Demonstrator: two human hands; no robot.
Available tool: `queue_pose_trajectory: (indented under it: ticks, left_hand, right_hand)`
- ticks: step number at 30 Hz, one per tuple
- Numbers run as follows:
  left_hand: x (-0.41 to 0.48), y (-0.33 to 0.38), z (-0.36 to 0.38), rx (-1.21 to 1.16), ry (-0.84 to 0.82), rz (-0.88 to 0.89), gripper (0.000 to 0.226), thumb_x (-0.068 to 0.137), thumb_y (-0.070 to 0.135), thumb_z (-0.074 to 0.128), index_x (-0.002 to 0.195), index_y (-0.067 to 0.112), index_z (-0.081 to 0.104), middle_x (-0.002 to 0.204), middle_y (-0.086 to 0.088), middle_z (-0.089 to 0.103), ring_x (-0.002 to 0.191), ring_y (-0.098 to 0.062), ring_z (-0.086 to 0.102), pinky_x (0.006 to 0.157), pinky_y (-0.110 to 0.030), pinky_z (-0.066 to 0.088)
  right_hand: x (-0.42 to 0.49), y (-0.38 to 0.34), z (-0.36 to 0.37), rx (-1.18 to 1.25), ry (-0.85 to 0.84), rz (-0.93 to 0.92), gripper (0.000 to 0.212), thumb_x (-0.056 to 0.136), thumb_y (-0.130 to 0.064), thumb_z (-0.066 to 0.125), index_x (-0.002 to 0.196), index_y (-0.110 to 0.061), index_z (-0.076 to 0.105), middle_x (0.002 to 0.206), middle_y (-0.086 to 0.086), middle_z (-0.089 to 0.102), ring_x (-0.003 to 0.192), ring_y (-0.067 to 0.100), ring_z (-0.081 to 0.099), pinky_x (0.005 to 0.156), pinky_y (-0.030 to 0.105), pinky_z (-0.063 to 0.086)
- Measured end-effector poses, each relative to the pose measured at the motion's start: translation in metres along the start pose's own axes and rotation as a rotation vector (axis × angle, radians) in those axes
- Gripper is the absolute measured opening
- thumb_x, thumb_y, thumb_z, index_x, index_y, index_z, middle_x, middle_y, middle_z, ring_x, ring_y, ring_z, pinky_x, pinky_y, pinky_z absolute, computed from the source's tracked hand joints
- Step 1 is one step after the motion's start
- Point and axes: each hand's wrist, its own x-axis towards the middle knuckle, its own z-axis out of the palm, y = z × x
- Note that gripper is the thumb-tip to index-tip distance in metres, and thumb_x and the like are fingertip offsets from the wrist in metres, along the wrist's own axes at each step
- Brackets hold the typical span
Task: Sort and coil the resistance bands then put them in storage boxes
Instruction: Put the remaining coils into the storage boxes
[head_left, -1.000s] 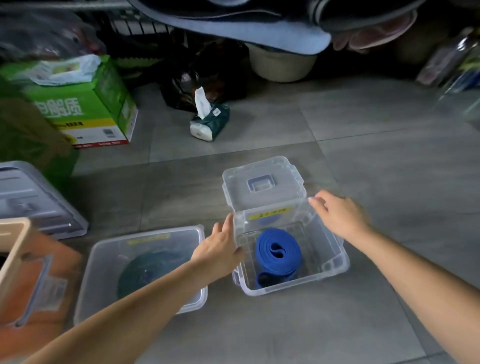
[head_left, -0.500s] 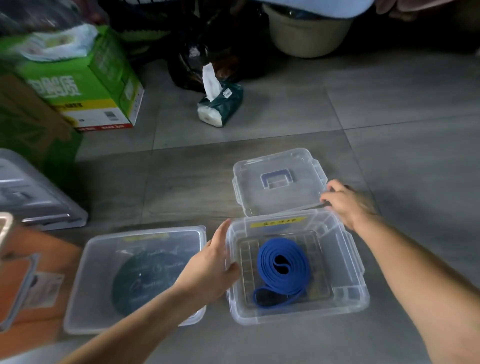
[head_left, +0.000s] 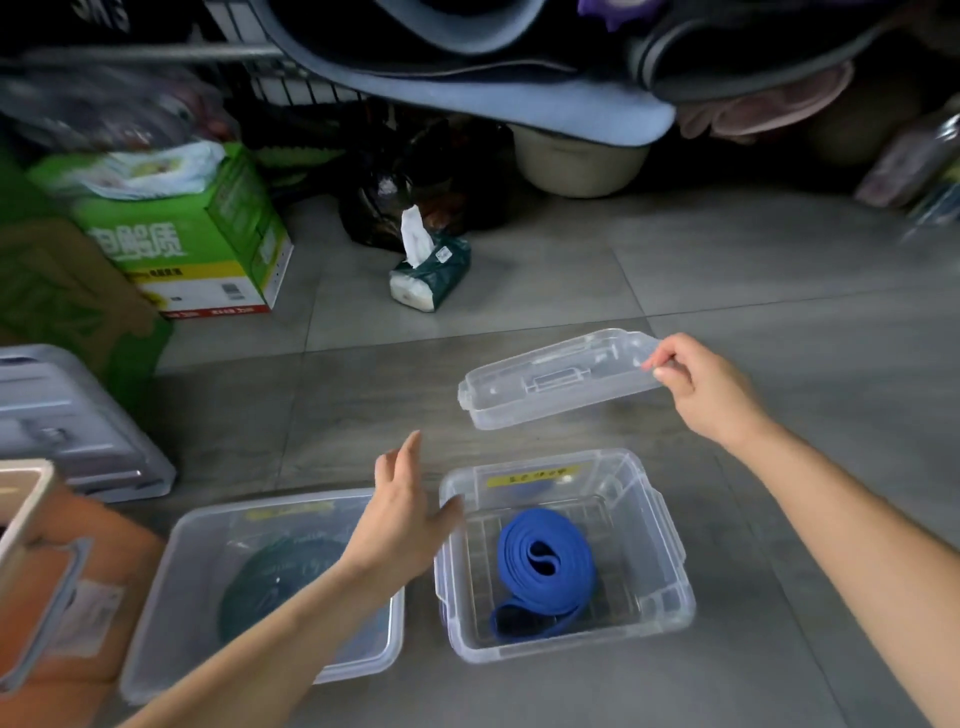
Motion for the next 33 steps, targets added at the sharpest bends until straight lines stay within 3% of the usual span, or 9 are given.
queue_pose_trajectory:
  ticks: [5, 8, 14, 16, 20, 22, 25, 28, 33]
  left_hand:
    - [0.010, 0.028, -0.027, 0.017, 0.199, 0.143, 0.102, 0.073, 0.029, 0.075, 0.147, 0.033, 0.004, 0.150, 0.010, 0.007, 0.133, -0.024, 0.029, 0.103, -0.038, 0.039]
    - [0.017, 0.040, -0.050, -0.102, 0.398, 0.163, 0.086, 0.068, 0.027, 0.081, 0.138, 0.025, 0.030, 0.152, -0.002, 0.013, 0.139, -0.019, 0.020, 0.105, -0.027, 0.025]
    - [0.006, 0.046, -0.080, -0.259, 0.314, 0.352, 0.023, 0.080, 0.040, 0.068, 0.094, 0.039, 0.050, 0.090, 0.015, 0.056, 0.081, -0.005, 0.051, 0.071, -0.028, 0.042]
    - [0.001, 0.048, -0.080, -0.358, 0.296, 0.358, 0.015, 0.078, 0.041, 0.063, 0.087, 0.039, 0.052, 0.080, 0.018, 0.058, 0.074, -0.004, 0.052, 0.067, -0.022, 0.044]
    - [-0.002, 0.053, -0.075, -0.470, 0.239, 0.243, 0.014, 0.085, 0.028, 0.066, 0.079, 0.030, 0.053, 0.081, -0.007, 0.062, 0.075, -0.018, 0.053, 0.072, -0.041, 0.052]
    - [-0.007, 0.051, -0.068, -0.493, 0.217, 0.167, 0.016, 0.089, 0.027, 0.062, 0.081, 0.016, 0.054, 0.085, -0.027, 0.061, 0.072, -0.029, 0.058, 0.069, -0.053, 0.054]
    - [-0.014, 0.046, -0.053, -0.537, 0.142, 0.009, 0.038, 0.093, 0.033, 0.055, 0.089, -0.005, 0.054, 0.073, -0.013, 0.061, 0.062, -0.021, 0.067, 0.055, -0.051, 0.058]
    - [-0.013, 0.039, -0.035, -0.464, 0.054, -0.143, 0.040, 0.096, 0.034, 0.049, 0.089, -0.005, 0.055, 0.064, 0.000, 0.056, 0.044, -0.002, 0.057, 0.050, -0.038, 0.058]
    - [-0.013, 0.022, -0.007, -0.104, -0.043, -0.193, 0.039, 0.092, 0.047, 0.047, 0.087, 0.008, 0.047, 0.083, -0.004, 0.054, 0.077, -0.024, 0.052, 0.069, -0.031, 0.041]
  right_hand:
    - [-0.029, -0.047, -0.031, 0.199, -0.029, -0.119, 0.026, 0.090, 0.003, 0.051, 0.078, -0.021, 0.049, 0.088, 0.004, 0.066, 0.085, 0.029, 0.061, 0.083, 0.034, 0.044]
    - [-0.042, -0.064, -0.048, 0.203, -0.067, -0.154, 0.029, 0.089, 0.002, 0.052, 0.076, -0.023, 0.049, 0.079, 0.000, 0.064, 0.064, 0.000, 0.054, 0.066, 0.013, 0.039]
    - [-0.057, -0.075, -0.068, 0.404, -0.226, -0.021, 0.023, 0.094, -0.002, 0.050, 0.081, -0.020, 0.054, 0.074, -0.003, 0.059, 0.079, 0.020, 0.045, 0.076, 0.033, 0.037]
    - [-0.055, -0.078, -0.069, 0.509, -0.122, -0.003, 0.020, 0.094, -0.008, 0.051, 0.083, -0.025, 0.055, 0.079, -0.006, 0.056, 0.079, 0.012, 0.048, 0.081, 0.025, 0.039]
    - [-0.056, -0.069, -0.065, 0.649, 0.039, 0.080, 0.019, 0.081, -0.046, 0.056, 0.092, -0.031, 0.057, 0.093, -0.016, 0.057, 0.083, -0.009, 0.052, 0.075, 0.010, 0.038]
    - [-0.059, -0.054, -0.051, 0.734, 0.007, 0.218, 0.025, 0.084, -0.040, 0.057, 0.105, -0.027, 0.054, 0.098, -0.009, 0.060, 0.086, 0.002, 0.059, 0.075, 0.018, 0.045]
    - [-0.070, -0.039, -0.015, 0.912, -0.024, 0.495, 0.041, 0.087, -0.018, 0.063, 0.124, -0.012, 0.047, 0.109, 0.009, 0.062, 0.076, 0.016, 0.065, 0.066, 0.031, 0.055]
    - [-0.082, -0.027, 0.020, 0.582, 0.000, 0.579, 0.038, 0.089, -0.025, 0.063, 0.119, -0.005, 0.052, 0.115, 0.012, 0.061, 0.091, 0.023, 0.060, 0.081, 0.037, 0.049]
    - [-0.105, -0.010, 0.038, 0.080, -0.015, 0.505, 0.032, 0.092, -0.040, 0.054, 0.104, -0.010, 0.056, 0.091, 0.002, 0.056, 0.081, 0.019, 0.050, 0.069, 0.028, 0.034]
